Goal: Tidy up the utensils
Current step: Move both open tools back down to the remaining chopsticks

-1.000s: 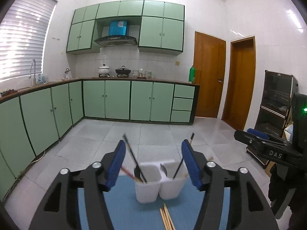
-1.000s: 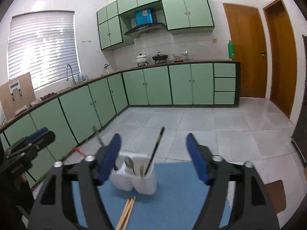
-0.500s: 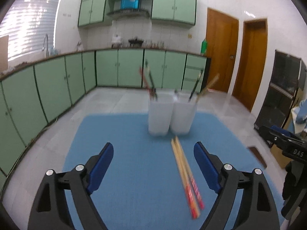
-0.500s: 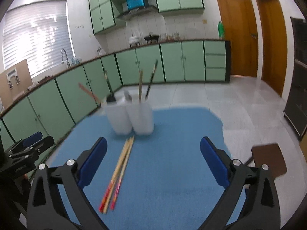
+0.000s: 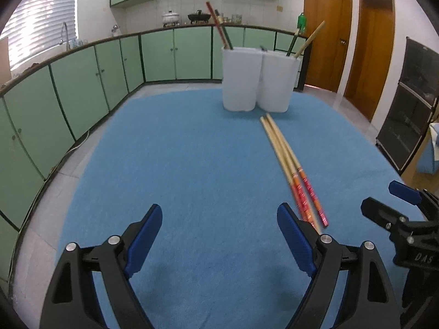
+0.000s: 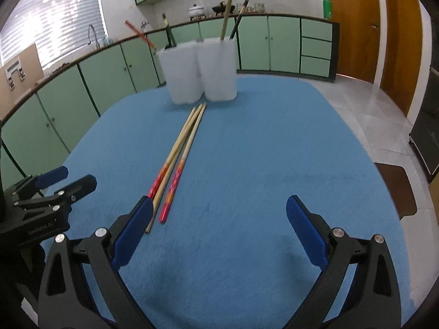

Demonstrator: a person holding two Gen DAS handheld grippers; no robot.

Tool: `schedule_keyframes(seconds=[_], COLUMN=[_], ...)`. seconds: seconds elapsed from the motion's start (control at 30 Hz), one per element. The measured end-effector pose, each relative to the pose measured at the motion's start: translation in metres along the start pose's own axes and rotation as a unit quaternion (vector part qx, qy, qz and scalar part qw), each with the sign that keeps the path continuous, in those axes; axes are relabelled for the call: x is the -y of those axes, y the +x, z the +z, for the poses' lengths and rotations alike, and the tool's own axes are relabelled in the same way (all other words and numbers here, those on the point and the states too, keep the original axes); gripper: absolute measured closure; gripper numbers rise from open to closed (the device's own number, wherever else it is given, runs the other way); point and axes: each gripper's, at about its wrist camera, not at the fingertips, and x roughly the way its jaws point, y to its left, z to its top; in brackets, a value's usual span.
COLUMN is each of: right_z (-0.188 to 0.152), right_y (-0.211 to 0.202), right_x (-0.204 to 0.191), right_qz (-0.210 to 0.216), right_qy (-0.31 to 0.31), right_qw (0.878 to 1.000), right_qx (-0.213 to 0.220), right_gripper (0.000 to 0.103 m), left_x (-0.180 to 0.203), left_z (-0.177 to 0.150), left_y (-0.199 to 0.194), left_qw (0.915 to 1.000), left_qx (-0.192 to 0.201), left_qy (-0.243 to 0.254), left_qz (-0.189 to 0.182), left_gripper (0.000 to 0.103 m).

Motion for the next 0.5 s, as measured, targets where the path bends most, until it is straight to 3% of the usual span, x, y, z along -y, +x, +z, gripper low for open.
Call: schedule_keyframes(seconds=[0.17,0.23,0.5], right_z=[-0.006,-0.004,-0.004], right_y=[0.010,0.013,0.026], right_x=[-0.014,-0.019,-0.029], right_qz=[0.002,0.002,-0.005], right_qy=[-0.016,-0.021,-0.037], right_qw=[1.000,1.000,0.999], right_qx=[-0.012,-0.019,-0.040], right_gripper=[0.011,0.022,0.037], left_x=[-0.012,-0.017,-0.029], left_z=[-0.011,-0.012,-0.015], left_y=[0.003,0.003,0.004], left_qw=[0.9998,0.9997,0.9994], left_qx=[-0.011,-0.012,-0.017], left_qy=[-0.004,-0.008,-0.023], left_qz=[0.017,0.020,0.022], left_gripper=[0.019,0.019,0.019])
